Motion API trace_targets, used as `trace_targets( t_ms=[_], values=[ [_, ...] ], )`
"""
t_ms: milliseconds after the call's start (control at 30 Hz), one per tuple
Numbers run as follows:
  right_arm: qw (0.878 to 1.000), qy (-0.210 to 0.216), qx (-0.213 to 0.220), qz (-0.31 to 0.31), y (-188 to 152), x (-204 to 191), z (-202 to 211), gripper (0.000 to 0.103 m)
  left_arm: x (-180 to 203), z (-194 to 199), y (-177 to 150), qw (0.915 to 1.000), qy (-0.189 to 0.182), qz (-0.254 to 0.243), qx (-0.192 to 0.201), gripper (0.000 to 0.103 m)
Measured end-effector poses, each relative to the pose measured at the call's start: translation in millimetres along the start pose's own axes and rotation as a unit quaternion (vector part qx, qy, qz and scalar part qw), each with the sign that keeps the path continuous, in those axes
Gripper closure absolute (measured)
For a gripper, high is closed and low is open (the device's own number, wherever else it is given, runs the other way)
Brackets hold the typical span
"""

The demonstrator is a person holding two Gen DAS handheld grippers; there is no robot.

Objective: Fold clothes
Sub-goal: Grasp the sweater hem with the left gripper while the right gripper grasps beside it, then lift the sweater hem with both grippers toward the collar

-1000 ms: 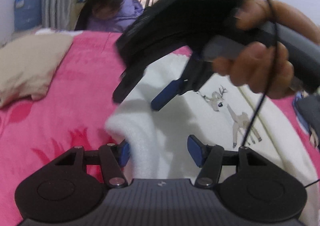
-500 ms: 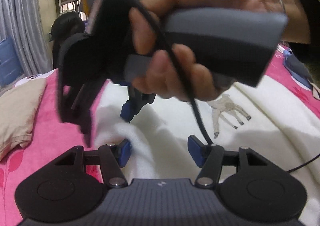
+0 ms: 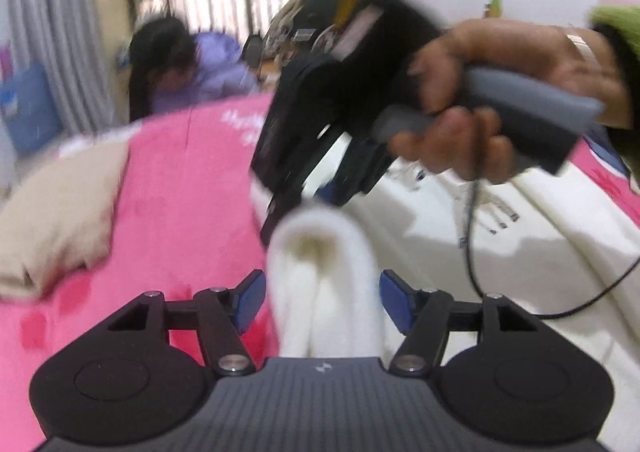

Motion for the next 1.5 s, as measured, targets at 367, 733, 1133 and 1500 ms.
trace_targets(
  t_ms=[367,733,1133,1500],
  values=[
    [0.999,0.027,0.018,-0.010,-2.1,4.6,2.4,0.080,-35.8,-39.3,-13.6,0.9829,-0.064,0.156,-0.074,0.040],
    [0.999,0.041,0.017,-0.018,-1.8,5.9,2.3,0.077,-34.5,-42.4,-5.1,0.9822,-0.053,0.168,-0.064,0.072],
    [0.999,0.039,0.009,0.010,-5.9,-7.9,15.6,0.058,-17.3,-36.0,-0.8,0.9908,-0.033,0.121,-0.052,0.072],
    [0.994,0.026,0.102,-0.036,3.2,63.0,95.9,0.052,-67.8,-31.3,-3.0,0.9737,-0.031,0.220,-0.050,0.066]
  ],
)
Point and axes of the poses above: each gripper's, at about its wrist camera, not at the fingertips, and z roughly against the way its jaws point, x to its right, y to its top, the point moved 7 cm from there along -z, roughly the way its jaws point, and after that the axes turned 9 degrees about z, right-handed, at the moved point
